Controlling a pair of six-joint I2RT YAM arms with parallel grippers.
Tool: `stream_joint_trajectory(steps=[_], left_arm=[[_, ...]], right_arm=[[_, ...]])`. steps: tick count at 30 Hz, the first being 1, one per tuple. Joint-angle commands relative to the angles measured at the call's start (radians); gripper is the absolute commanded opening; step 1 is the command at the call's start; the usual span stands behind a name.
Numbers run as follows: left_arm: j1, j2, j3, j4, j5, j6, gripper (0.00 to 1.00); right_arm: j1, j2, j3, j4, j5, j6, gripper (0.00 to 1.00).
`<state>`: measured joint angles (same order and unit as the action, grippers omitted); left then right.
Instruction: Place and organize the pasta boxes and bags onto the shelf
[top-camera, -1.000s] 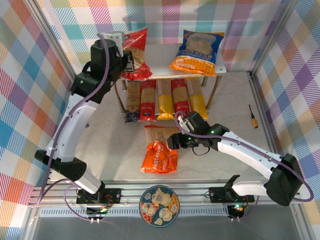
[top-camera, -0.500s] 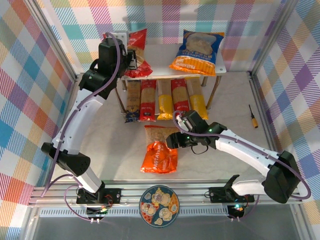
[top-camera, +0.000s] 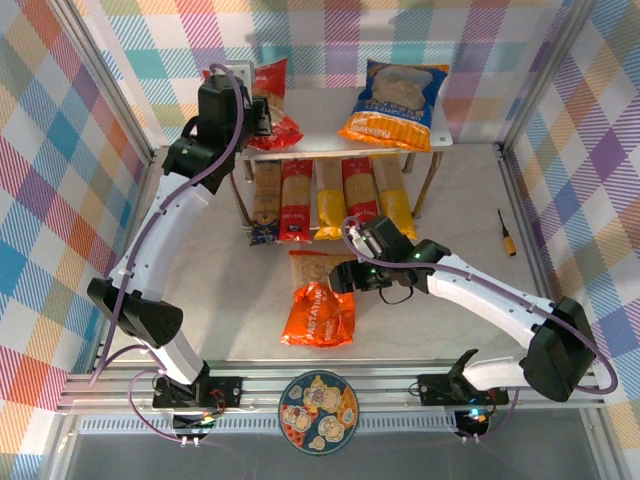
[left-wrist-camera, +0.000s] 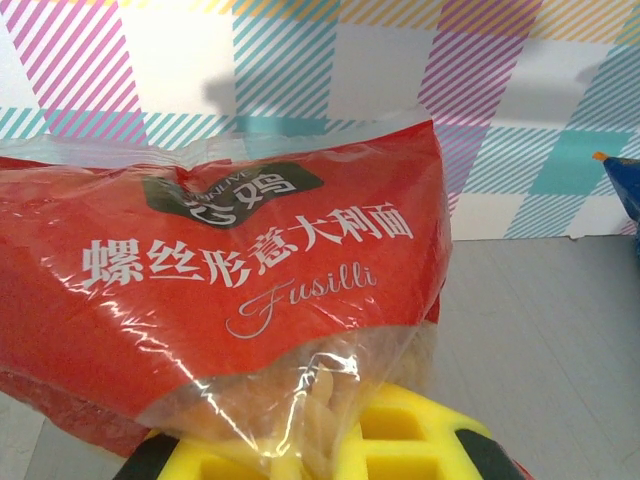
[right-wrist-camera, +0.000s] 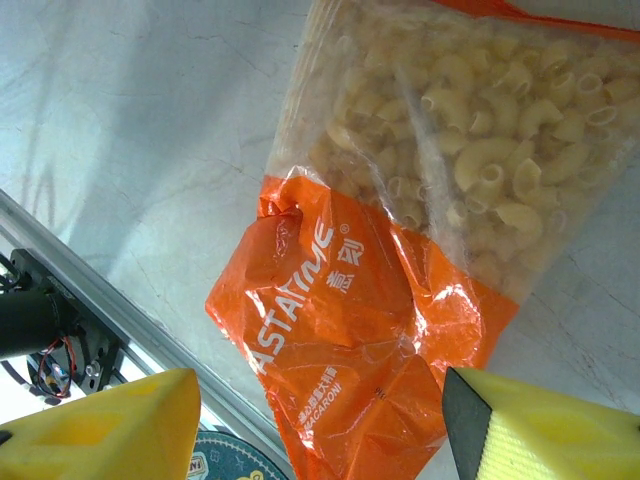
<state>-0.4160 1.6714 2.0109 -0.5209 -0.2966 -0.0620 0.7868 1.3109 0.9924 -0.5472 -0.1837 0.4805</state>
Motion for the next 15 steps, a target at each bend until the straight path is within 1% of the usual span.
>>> stream_joint_trajectory(steps=[1,4,9,15], left_arm=[[0.022,0.001,-0.014,0.077,0.028,0.008,0.07],[0.035,0.015,-0.02,0.073,0.043,0.003,0.08],[0.051,0.042,-0.027,0.083,0.09,0.005,0.18],[0.054,0.074,-0.038,0.098,0.161,0.019,0.26]], right_arm=[[0.008,0.008,0.026,-0.025,0.0,-0.024,0.66],[0.008,0.01,0.026,-0.024,0.0,-0.022,0.66],[0.008,0.012,0.027,-0.029,0.002,-0.022,0.66],[0.008,0.012,0.027,-0.03,0.003,-0.019,0.66]])
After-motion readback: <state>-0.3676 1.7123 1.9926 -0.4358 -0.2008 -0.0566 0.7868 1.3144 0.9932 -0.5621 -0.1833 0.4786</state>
